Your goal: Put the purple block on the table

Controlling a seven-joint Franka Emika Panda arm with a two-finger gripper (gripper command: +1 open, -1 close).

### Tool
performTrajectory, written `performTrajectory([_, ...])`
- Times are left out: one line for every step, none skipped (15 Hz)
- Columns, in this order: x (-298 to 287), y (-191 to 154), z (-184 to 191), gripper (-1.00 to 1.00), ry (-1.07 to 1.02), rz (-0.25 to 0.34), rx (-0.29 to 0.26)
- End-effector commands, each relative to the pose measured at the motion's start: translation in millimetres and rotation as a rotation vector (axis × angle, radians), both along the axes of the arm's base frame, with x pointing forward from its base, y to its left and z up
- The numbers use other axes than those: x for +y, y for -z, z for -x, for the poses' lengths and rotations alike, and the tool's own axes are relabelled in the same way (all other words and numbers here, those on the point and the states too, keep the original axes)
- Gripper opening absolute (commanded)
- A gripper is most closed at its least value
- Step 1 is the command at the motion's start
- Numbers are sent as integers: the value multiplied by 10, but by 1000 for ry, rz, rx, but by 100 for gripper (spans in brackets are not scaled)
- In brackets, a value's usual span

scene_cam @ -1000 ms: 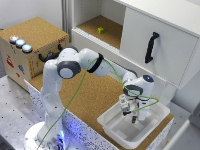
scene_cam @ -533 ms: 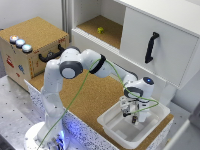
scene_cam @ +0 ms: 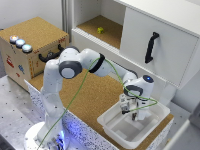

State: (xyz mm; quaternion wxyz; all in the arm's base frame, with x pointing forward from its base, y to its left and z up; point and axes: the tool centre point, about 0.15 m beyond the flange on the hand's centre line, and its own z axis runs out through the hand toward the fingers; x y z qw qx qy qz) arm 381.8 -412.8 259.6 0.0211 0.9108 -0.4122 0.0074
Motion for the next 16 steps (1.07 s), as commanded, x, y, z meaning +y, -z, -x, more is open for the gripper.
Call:
performTrajectory([666,-596,-67,-100,-99,78,-67])
performTrajectory([865,-631,-151,-100,-161,80,-64])
performTrajectory([1016,-693,-193,-100,-196,80,-78])
performTrajectory([1159,-770,-223,-100,-231,87,-93])
performTrajectory([1309,-840,-251,-100,-274,91,-104])
performTrajectory([1501,-901,-286,-100,-333,92,-104])
performTrajectory([1658,-890,-327,-100,-385,90,-77])
performTrajectory([1797,-855,-351,-100,-431,82,-57])
performTrajectory([1957,-792,-372,-100,-479,90,-27])
performTrajectory([2066,-713,-387,-100,-517,90,-4])
performTrajectory([2129,-633,-389,-100,-535,86,13])
performTrajectory([2205,-551,-397,-100,-557,98,39])
performTrajectory([2297,-424,-404,-100,-594,91,67])
performTrajectory([2379,-325,-409,-100,-620,93,98])
performTrajectory([2477,-229,-395,-100,-650,101,120])
performTrajectory([2596,-109,-359,-100,-683,124,139])
